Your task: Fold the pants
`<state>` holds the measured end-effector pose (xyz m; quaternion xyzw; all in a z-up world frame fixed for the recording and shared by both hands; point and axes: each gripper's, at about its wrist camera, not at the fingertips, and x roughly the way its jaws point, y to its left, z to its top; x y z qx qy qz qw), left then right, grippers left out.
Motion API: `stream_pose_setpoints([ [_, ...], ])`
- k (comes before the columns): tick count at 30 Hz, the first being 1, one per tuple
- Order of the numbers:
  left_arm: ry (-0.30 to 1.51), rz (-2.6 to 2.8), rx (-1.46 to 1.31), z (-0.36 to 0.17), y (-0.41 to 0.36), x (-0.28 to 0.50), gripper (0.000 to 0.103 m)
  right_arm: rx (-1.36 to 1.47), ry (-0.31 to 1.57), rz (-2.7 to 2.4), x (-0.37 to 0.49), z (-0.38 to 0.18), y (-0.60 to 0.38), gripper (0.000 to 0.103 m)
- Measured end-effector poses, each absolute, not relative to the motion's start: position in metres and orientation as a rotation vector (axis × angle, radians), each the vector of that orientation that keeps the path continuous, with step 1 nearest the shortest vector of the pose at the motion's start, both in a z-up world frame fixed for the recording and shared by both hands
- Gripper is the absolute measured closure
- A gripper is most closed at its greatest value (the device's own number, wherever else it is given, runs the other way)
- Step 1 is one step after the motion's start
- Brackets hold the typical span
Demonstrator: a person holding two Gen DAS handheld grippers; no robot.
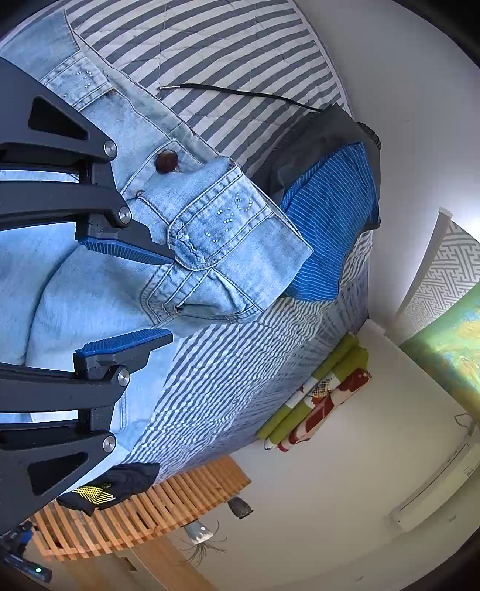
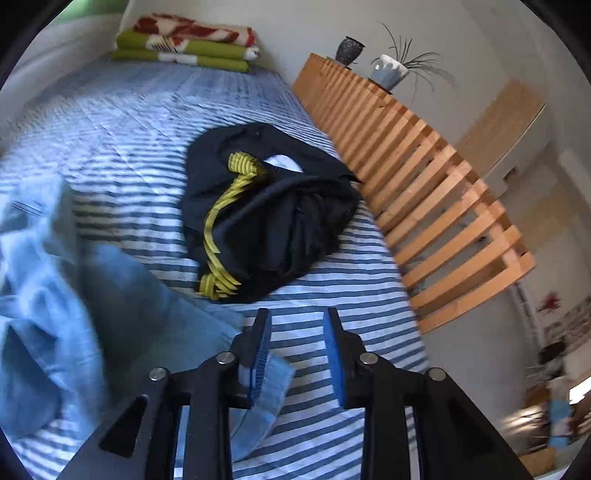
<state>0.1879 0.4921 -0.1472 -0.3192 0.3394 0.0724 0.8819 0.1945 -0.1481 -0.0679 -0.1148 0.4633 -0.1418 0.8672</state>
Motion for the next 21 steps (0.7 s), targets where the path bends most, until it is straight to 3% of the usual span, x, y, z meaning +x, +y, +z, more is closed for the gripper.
stream_pose_setpoints([
  [1, 0.712, 0.145, -0.668, -0.149, 0.491, 0.190, 0.064, -0.207, 0.987, -0.220, 0.187, -0.071, -0.143, 0.048],
  [3, 0.722, 0.135, -0.687, -0.152, 0.490, 0.194, 0.064, -0.167, 1.033, -0.049, 0.178, -0.082, -0.126, 0.038],
  [6, 0.734, 0.118, -0.704, -0.156, 0.485, 0.199, 0.064, -0.239, 1.064, 0.010, 0.179, -0.105, -0.094, 0.038],
  [8, 0.734, 0.120, -0.683, -0.155, 0.481, 0.201, 0.064, -0.314, 1.086, -0.016, 0.188, -0.119, -0.082, 0.047],
  [9, 0.733, 0.123, -0.668, -0.155, 0.480, 0.201, 0.064, -0.339, 1.117, -0.033, 0.192, -0.124, -0.079, 0.079],
  [10, 0.731, 0.126, -0.650, -0.153, 0.479, 0.201, 0.064, -0.335, 1.148, -0.027, 0.196, -0.124, -0.073, 0.099],
  [13, 0.727, 0.141, -0.610, -0.151, 0.480, 0.200, 0.064, -0.350, 1.101, -0.046, 0.207, -0.100, -0.077, 0.100],
  [20, 0.743, 0.139, -0.671, -0.159, 0.494, 0.200, 0.064, -0.652, 0.755, -0.381, 0.291, -0.026, -0.095, 0.101],
  [21, 0.745, 0.140, -0.656, -0.158, 0.492, 0.200, 0.064, -0.703, 0.734, -0.469, 0.316, -0.026, -0.100, 0.094],
])
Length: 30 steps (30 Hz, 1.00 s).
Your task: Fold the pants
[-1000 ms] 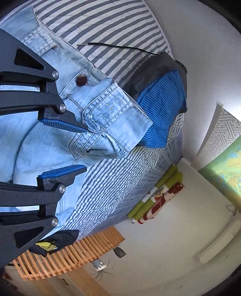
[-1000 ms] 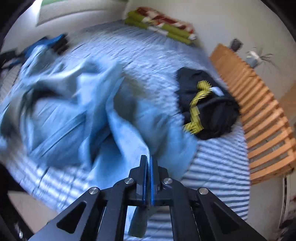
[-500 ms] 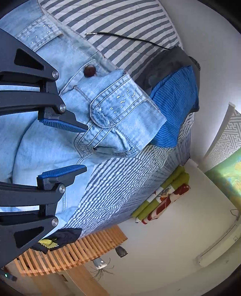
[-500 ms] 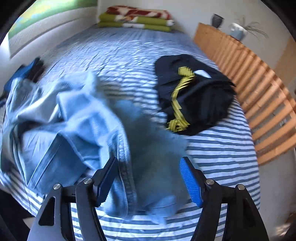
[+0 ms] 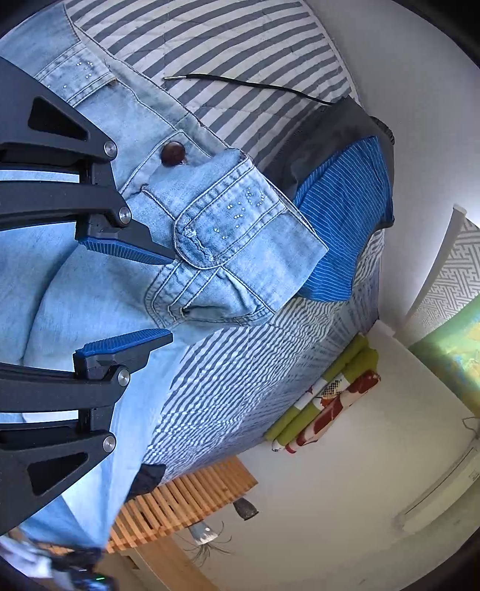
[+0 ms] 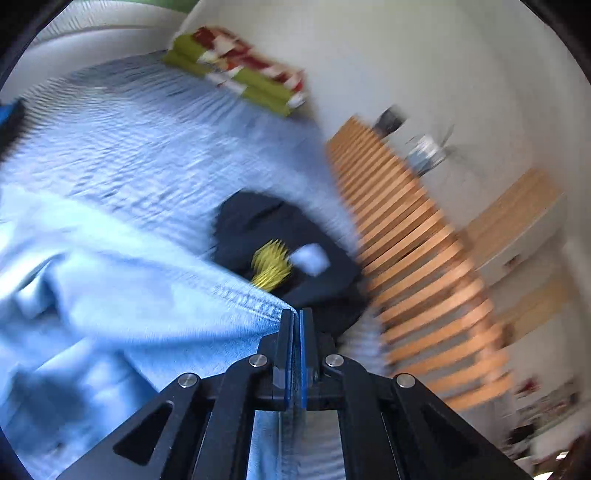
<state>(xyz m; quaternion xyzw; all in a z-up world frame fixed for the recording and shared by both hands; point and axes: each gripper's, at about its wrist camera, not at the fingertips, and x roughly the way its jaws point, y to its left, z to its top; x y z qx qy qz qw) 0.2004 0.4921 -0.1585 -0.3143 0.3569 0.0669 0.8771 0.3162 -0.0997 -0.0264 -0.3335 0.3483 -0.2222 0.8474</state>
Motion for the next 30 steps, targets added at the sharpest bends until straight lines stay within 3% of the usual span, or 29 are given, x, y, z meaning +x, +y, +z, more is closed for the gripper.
stream_pose_setpoints([
  [1, 0.744, 0.142, -0.636, -0.157, 0.489, 0.200, 0.064, -0.693, 0.767, -0.511, 0.338, -0.028, -0.108, 0.084],
  [2, 0.744, 0.143, -0.616, -0.156, 0.487, 0.200, 0.064, -0.631, 0.813, -0.525, 0.355, -0.027, -0.119, 0.081],
  [6, 0.739, 0.137, -0.566, -0.148, 0.488, 0.192, 0.064, -0.273, 0.871, -0.399, 0.347, -0.019, -0.153, 0.072],
  [9, 0.737, 0.177, -0.550, -0.137, 0.504, 0.173, 0.064, -0.174, 0.951, -0.234, 0.301, -0.044, -0.155, 0.069],
  [11, 0.724, 0.216, -0.549, -0.129, 0.519, 0.150, 0.057, -0.133, 1.010, -0.105, 0.262, -0.064, -0.149, 0.067],
  [13, 0.712, 0.265, -0.525, -0.124, 0.533, 0.128, 0.043, -0.149, 1.042, -0.015, 0.223, -0.088, -0.133, 0.060],
  [14, 0.713, 0.293, -0.505, -0.122, 0.540, 0.117, 0.041, -0.175, 1.054, 0.030, 0.204, -0.101, -0.121, 0.059],
  [18, 0.798, 0.412, -0.530, -0.145, 0.569, 0.074, 0.039, -0.332, 1.067, 0.162, 0.154, -0.137, -0.071, 0.055],
  [22, 0.976, 0.466, -0.544, -0.188, 0.583, 0.045, 0.039, -0.475, 1.017, 0.230, 0.122, -0.152, -0.027, 0.042],
  [24, 1.035, 0.474, -0.578, -0.204, 0.588, 0.035, 0.039, -0.509, 1.015, 0.289, 0.119, -0.156, -0.015, 0.042],
  [27, 1.031, 0.453, -0.741, -0.219, 0.600, 0.025, 0.032, -0.539, 1.030, 0.294, 0.131, -0.169, -0.009, 0.039],
  [30, 0.990, 0.413, -0.772, -0.214, 0.594, 0.024, 0.034, -0.581, 1.034, 0.234, 0.140, -0.183, -0.010, 0.039],
])
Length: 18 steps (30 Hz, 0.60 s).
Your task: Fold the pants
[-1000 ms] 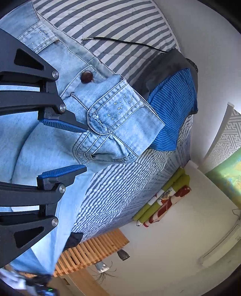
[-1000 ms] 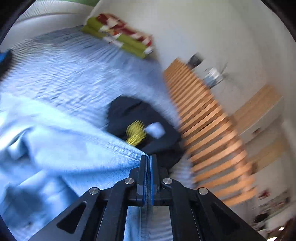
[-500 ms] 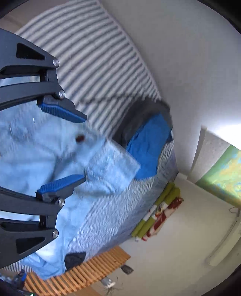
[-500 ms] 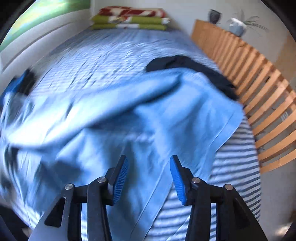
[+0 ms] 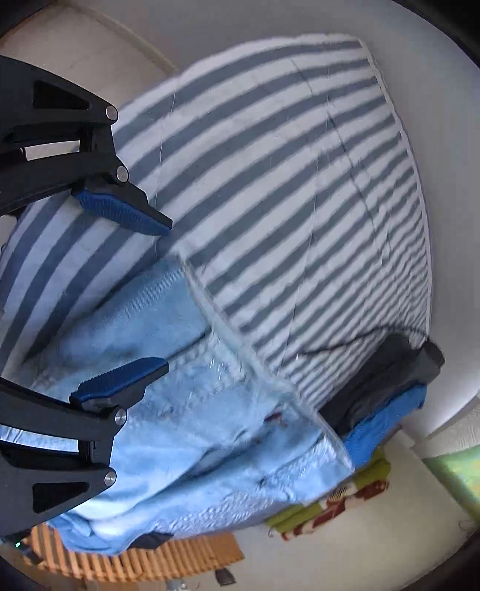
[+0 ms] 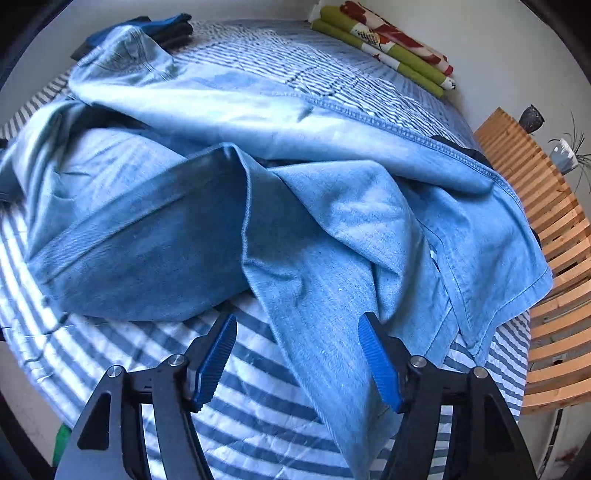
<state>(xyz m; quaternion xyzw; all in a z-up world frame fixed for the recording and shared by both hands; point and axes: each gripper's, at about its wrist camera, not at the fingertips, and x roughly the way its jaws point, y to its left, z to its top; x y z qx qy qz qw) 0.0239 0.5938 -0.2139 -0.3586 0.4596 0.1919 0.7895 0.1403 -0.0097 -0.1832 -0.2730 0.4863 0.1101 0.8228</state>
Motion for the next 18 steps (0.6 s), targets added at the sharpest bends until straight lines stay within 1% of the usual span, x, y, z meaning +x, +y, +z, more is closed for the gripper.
stream_pose_setpoints([
  [1, 0.974, 0.395, -0.765, -0.210, 0.589, 0.025, 0.051, -0.593, 1.037, 0.211, 0.144, -0.187, -0.010, 0.039],
  [2, 0.972, 0.401, -0.733, -0.206, 0.584, 0.028, 0.063, -0.598, 1.041, 0.193, 0.147, -0.190, -0.012, 0.039],
  [3, 0.975, 0.410, -0.692, -0.203, 0.577, 0.030, 0.083, -0.600, 1.044, 0.185, 0.149, -0.191, -0.013, 0.040],
  [4, 0.970, 0.409, -0.656, -0.199, 0.571, 0.033, 0.095, -0.602, 1.039, 0.175, 0.151, -0.191, -0.017, 0.053],
  [5, 0.963, 0.404, -0.648, -0.196, 0.568, 0.037, 0.098, -0.616, 1.036, 0.153, 0.152, -0.190, -0.019, 0.063],
  [6, 0.952, 0.396, -0.653, -0.192, 0.568, 0.038, 0.099, -0.635, 1.034, 0.128, 0.153, -0.189, -0.022, 0.088],
  [7, 0.938, 0.389, -0.656, -0.186, 0.569, 0.038, 0.099, -0.638, 1.030, 0.110, 0.152, -0.185, -0.027, 0.101],
  [11, 0.822, 0.388, -0.705, -0.151, 0.586, 0.025, 0.100, -0.614, 0.921, -0.014, 0.144, -0.140, -0.061, 0.101],
  [15, 0.740, 0.377, -0.757, -0.115, 0.610, 0.007, 0.101, -0.437, 0.854, -0.078, 0.130, -0.073, -0.124, 0.102],
  [18, 0.697, 0.347, -0.768, -0.090, 0.614, -0.002, 0.101, -0.407, 0.762, -0.153, 0.112, -0.028, -0.151, 0.102],
])
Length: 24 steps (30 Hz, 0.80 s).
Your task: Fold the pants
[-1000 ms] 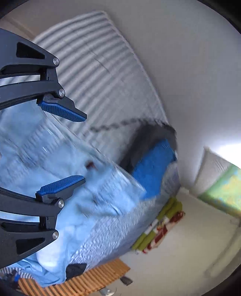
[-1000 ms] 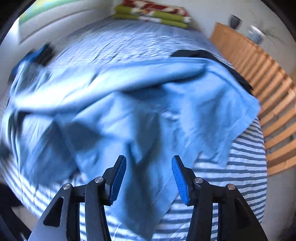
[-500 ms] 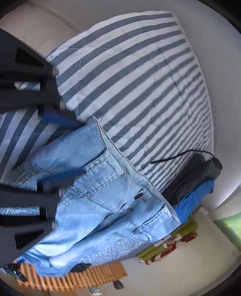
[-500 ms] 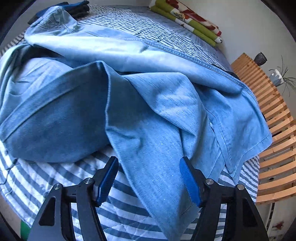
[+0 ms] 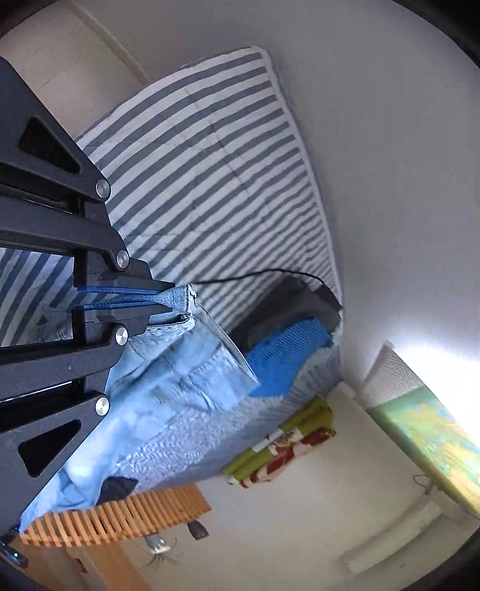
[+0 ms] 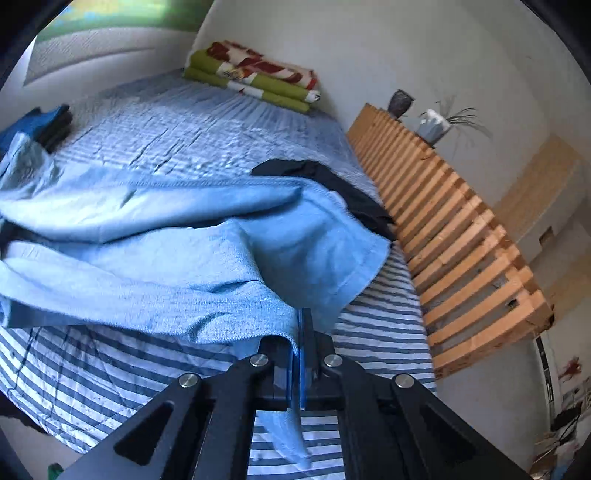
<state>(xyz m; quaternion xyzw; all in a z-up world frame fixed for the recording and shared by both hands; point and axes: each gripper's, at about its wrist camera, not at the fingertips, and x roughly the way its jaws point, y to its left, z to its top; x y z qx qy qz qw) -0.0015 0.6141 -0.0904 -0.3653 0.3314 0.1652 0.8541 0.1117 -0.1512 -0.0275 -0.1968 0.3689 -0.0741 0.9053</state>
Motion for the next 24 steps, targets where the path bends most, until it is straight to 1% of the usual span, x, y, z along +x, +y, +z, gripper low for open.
stream_pose_setpoints([
  [4, 0.637, 0.311, -0.776, -0.065, 0.611, -0.019, 0.101, -0.254, 0.760, -0.125, 0.103, 0.018, -0.193, 0.101],
  [6, 0.662, 0.353, -0.726, -0.065, 0.609, -0.017, 0.101, -0.177, 0.773, -0.143, 0.109, 0.022, -0.208, 0.101],
  [8, 0.709, 0.374, -0.713, -0.076, 0.608, -0.012, 0.101, -0.197, 0.829, -0.214, 0.134, 0.004, -0.212, 0.101],
  [11, 0.780, 0.428, -0.700, -0.103, 0.609, -0.008, 0.101, -0.366, 0.896, -0.322, 0.174, -0.052, -0.204, 0.101],
  [12, 0.797, 0.439, -0.721, -0.112, 0.612, -0.011, 0.101, -0.407, 0.940, -0.334, 0.186, -0.073, -0.202, 0.101],
  [14, 0.827, 0.456, -0.751, -0.124, 0.621, -0.021, 0.100, -0.407, 1.096, -0.262, 0.204, -0.113, -0.202, 0.101],
  [15, 0.834, 0.454, -0.777, -0.129, 0.628, -0.026, 0.096, -0.381, 1.152, -0.236, 0.208, -0.128, -0.204, 0.100],
  [16, 0.846, 0.447, -0.798, -0.134, 0.632, -0.030, 0.089, -0.350, 1.180, -0.227, 0.209, -0.136, -0.207, 0.096],
  [17, 0.865, 0.460, -0.803, -0.134, 0.636, -0.035, 0.087, -0.320, 1.195, -0.218, 0.209, -0.140, -0.212, 0.093],
  [18, 0.861, 0.492, -0.785, -0.132, 0.637, -0.040, 0.082, -0.286, 1.198, -0.214, 0.208, -0.141, -0.217, 0.085],
  [19, 0.839, 0.510, -0.760, -0.124, 0.639, -0.045, 0.080, -0.258, 1.194, -0.209, 0.205, -0.140, -0.222, 0.075],
  [21, 0.803, 0.513, -0.743, -0.112, 0.642, -0.049, 0.079, -0.218, 1.170, -0.194, 0.199, -0.132, -0.233, 0.066],
  [23, 0.787, 0.502, -0.720, -0.099, 0.640, -0.046, 0.079, -0.178, 1.133, -0.181, 0.191, -0.120, -0.248, 0.060],
  [24, 0.785, 0.490, -0.699, -0.092, 0.635, -0.040, 0.079, -0.148, 1.118, -0.177, 0.186, -0.115, -0.256, 0.054],
])
